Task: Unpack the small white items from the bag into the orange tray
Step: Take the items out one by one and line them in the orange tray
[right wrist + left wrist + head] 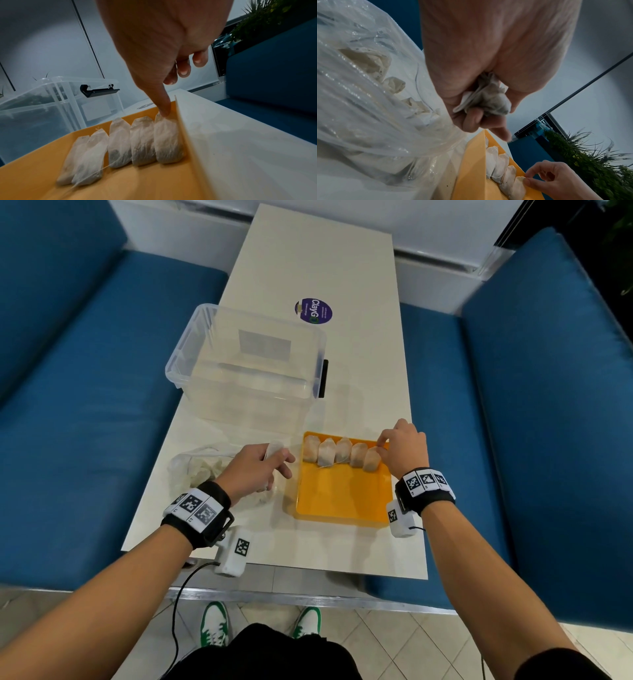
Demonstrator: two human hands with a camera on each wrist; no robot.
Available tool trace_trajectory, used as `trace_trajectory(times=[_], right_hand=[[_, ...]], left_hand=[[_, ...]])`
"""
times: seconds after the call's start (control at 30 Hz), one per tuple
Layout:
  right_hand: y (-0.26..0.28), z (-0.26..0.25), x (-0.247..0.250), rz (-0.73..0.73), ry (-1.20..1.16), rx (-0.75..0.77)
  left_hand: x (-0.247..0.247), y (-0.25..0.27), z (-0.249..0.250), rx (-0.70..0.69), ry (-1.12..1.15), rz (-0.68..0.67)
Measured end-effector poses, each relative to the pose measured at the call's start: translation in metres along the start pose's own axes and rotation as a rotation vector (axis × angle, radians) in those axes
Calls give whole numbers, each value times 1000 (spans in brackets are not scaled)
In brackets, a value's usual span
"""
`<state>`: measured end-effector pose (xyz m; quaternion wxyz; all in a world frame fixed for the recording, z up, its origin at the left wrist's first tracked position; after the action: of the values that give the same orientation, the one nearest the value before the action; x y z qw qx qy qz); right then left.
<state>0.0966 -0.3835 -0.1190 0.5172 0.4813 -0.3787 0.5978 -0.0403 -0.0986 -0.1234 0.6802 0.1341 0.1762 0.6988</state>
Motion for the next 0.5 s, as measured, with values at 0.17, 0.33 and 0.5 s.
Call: trace_trajectory(times=[0.17,0.33,0.5], right_hand=[[0,2,2,20,-42,-12],[4,5,6,20,-100,-44],[12,-18,34,60,-312,3]], left_hand=[[0,-1,-1,12,12,-7],[2,-3,-7,68,34,8],[-1,-2,-6,116,72,-50]])
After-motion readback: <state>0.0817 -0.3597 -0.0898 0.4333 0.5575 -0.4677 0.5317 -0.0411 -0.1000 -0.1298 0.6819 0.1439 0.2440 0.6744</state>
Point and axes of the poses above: each hand's wrist, its own y-axis away from the middle knuckle, its own x-axis out of the back of the hand, z = x × y, the point moved 10 cm from there along -y, towards the middle knuckle, and after that the axes turned 15 degrees about y, right-handed, at the moved point
